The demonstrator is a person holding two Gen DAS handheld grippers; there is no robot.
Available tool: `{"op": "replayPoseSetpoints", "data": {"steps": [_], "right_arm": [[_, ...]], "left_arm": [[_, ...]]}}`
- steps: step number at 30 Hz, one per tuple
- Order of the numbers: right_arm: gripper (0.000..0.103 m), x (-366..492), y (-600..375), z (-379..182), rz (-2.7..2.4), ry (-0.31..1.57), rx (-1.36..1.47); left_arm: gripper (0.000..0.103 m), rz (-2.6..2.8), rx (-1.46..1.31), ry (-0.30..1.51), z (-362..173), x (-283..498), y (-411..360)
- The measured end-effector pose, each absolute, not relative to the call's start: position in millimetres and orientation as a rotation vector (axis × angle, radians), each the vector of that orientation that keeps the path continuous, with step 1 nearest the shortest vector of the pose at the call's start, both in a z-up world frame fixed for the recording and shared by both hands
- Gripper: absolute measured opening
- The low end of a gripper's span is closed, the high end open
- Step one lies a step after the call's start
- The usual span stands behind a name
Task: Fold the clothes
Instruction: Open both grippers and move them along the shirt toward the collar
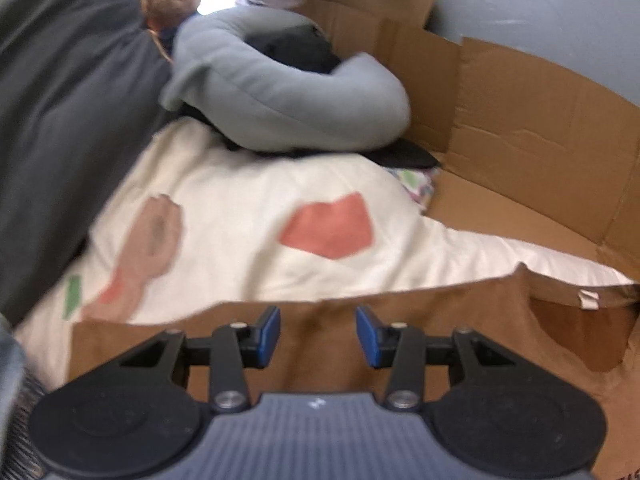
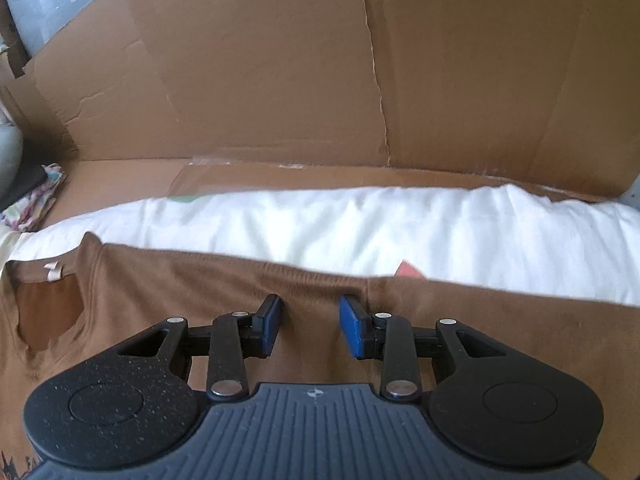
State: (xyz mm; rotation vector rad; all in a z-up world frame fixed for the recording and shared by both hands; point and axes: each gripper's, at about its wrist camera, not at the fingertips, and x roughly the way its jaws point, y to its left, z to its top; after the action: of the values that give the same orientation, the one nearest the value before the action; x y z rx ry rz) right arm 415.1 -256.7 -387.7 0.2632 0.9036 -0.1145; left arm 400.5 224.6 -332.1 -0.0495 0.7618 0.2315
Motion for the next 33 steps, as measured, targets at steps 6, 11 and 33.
{"op": "replayPoseSetpoints", "data": {"steps": [6,11,33], "right_arm": [[0.038,419.1,-248.1,-378.6,-0.126,0.892,0.247],[0.039,422.5,-240.9,-371.0,-0.135,0.882,0.233],[0.039,452.1,-191.4,-376.5,-0.055,0.927,0.295]], "left_arm": [[0.046,0.146,-0.033,0.78,-343.6,407.8,186.5],[0.046,0.101,0.005,0.794,-355.1,415.7,161.9],[0.046,0.071,-0.04,0.846,-372.3,464.7,131.5]]}}
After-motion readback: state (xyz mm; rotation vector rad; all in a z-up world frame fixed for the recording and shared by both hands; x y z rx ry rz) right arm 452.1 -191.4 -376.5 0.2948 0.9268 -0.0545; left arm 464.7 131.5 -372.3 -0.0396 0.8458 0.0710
